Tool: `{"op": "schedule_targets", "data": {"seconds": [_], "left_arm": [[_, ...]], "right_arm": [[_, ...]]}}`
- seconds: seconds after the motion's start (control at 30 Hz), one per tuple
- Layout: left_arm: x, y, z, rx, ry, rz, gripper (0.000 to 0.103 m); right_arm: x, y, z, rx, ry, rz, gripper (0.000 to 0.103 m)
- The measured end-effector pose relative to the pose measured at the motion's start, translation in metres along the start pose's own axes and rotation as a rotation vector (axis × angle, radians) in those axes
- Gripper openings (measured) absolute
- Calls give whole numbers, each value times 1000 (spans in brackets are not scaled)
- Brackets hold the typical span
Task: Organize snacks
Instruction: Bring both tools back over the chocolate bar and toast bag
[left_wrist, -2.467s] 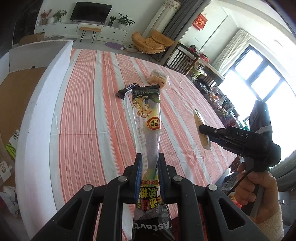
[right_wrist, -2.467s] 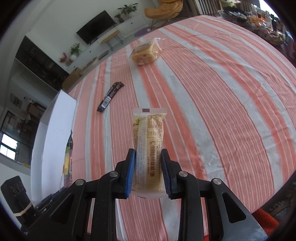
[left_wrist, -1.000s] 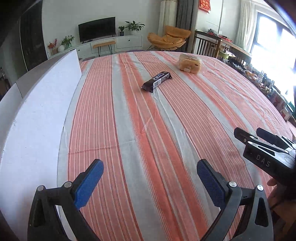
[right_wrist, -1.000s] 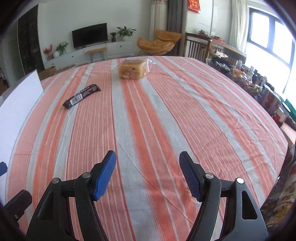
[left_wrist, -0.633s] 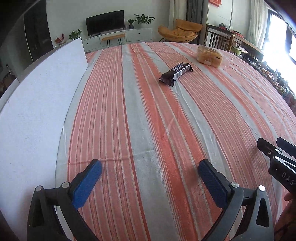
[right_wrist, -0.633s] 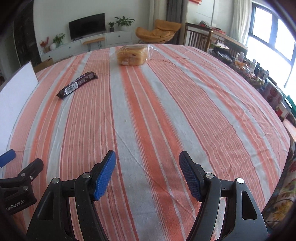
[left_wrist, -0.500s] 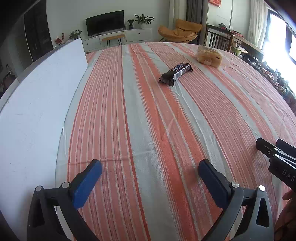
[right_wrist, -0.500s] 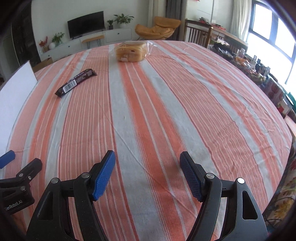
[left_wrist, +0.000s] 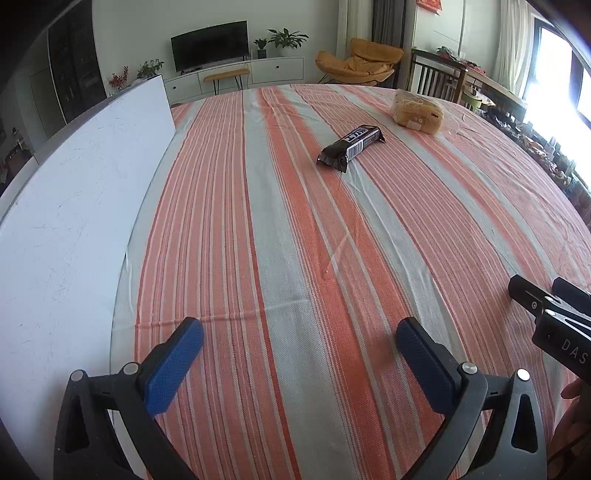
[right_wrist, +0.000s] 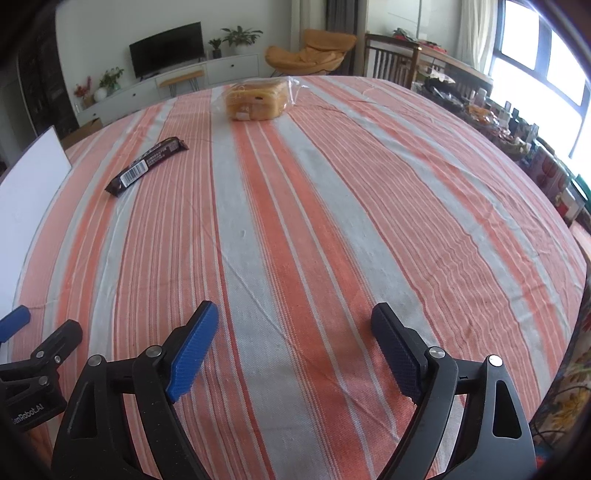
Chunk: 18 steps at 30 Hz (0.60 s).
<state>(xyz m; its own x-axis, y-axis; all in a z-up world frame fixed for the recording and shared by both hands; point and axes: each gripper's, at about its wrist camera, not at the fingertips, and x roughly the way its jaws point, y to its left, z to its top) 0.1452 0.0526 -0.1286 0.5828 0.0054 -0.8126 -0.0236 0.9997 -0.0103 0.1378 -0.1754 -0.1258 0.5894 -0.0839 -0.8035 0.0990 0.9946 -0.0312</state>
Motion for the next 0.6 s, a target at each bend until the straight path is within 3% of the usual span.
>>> {"op": "schedule_targets", "data": {"seconds": [0.1, 0.23, 0.37, 0.53, 0.6], "left_arm": [[0, 0, 1, 5, 5, -3, 103], [-1, -7, 20, 32, 137, -66, 102], [-14, -32, 64, 102, 70, -93, 102], [35, -47, 125, 121, 102, -83, 100], [57, -46, 143, 120, 113, -67, 88]], "right_arm": [[0, 0, 0, 0, 0, 0, 88], [0, 0, 0, 0, 0, 0, 88], [1, 1, 0, 0, 2, 6, 90], [2, 2, 0, -4, 4, 13, 91], [1, 1, 0, -7, 4, 16, 91]]}}
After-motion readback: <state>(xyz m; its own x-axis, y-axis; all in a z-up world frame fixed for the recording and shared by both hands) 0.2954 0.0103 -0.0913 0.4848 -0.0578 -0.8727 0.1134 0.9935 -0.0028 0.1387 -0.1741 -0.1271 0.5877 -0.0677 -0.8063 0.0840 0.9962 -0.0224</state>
